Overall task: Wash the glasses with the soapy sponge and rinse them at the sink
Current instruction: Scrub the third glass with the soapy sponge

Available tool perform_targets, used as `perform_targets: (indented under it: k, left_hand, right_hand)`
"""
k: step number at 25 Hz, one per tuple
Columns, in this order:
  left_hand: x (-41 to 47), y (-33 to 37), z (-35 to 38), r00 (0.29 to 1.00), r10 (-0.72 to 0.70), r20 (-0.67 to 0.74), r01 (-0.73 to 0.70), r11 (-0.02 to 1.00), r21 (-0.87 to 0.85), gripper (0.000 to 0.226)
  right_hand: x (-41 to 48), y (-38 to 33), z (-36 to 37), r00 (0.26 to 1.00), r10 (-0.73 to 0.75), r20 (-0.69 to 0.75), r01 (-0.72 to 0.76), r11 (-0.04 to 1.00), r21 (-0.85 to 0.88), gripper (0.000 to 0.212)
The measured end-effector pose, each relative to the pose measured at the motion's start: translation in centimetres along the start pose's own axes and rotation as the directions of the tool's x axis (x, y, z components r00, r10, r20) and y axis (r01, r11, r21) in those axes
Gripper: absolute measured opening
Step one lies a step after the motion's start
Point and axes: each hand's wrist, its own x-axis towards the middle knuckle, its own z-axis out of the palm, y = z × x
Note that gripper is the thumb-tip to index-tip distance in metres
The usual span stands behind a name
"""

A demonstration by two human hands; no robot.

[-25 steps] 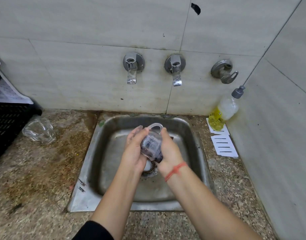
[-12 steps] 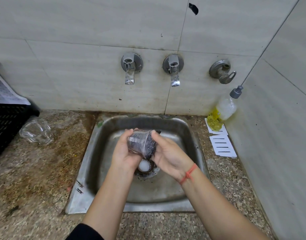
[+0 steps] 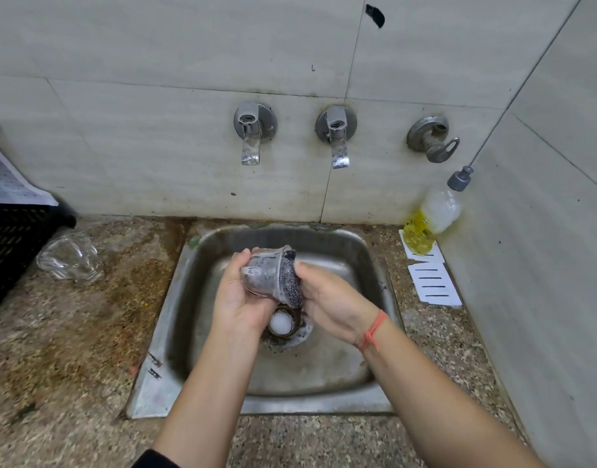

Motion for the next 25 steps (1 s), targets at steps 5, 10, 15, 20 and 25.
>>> perform_targets:
  k: [5, 10, 15, 20, 25]
  left_hand:
    - [-1.2, -1.1, 1.0, 0.977, 0.204, 0.062, -0.213, 0.956, 0.201, 0.018]
    - [-1.7, -1.4, 1.0, 0.828, 0.442, 0.346, -0.551, 0.522, 0.651, 0.043]
    - [-0.4, -1.0, 1.4, 0.865, 0.495, 0.085, -0.481, 0.769, 0.42, 0.04]
    - [-1.8, -0.7, 0.4, 0.864, 0.306, 0.401, -0.504, 0.549, 0.667, 0.044]
    - [-1.5, -0.8, 1.0, 0.875, 0.421, 0.238, -0.468, 0.612, 0.638, 0.036]
  right_hand:
    - [2.1, 1.1, 1.4, 0.885, -0.197, -0.422, 0.075, 0.955, -0.287, 0.028]
    - [3.2, -2.1, -0.5, 0.858, 0.407, -0.315, -0.296, 0.891, 0.345, 0.036]
    - [2.7, 2.9, 1.6, 0.836, -0.156, -0.525, 0.075, 0.982, -0.173, 0.03]
    - [3.3, 0.2, -1.6, 0.868, 0.359, -0.343, -0.238, 0.907, 0.348, 0.036]
    - [3.0, 3.1, -0.3, 0.763, -0.11, -0.637, -0.052, 0.972, -0.23, 0.031]
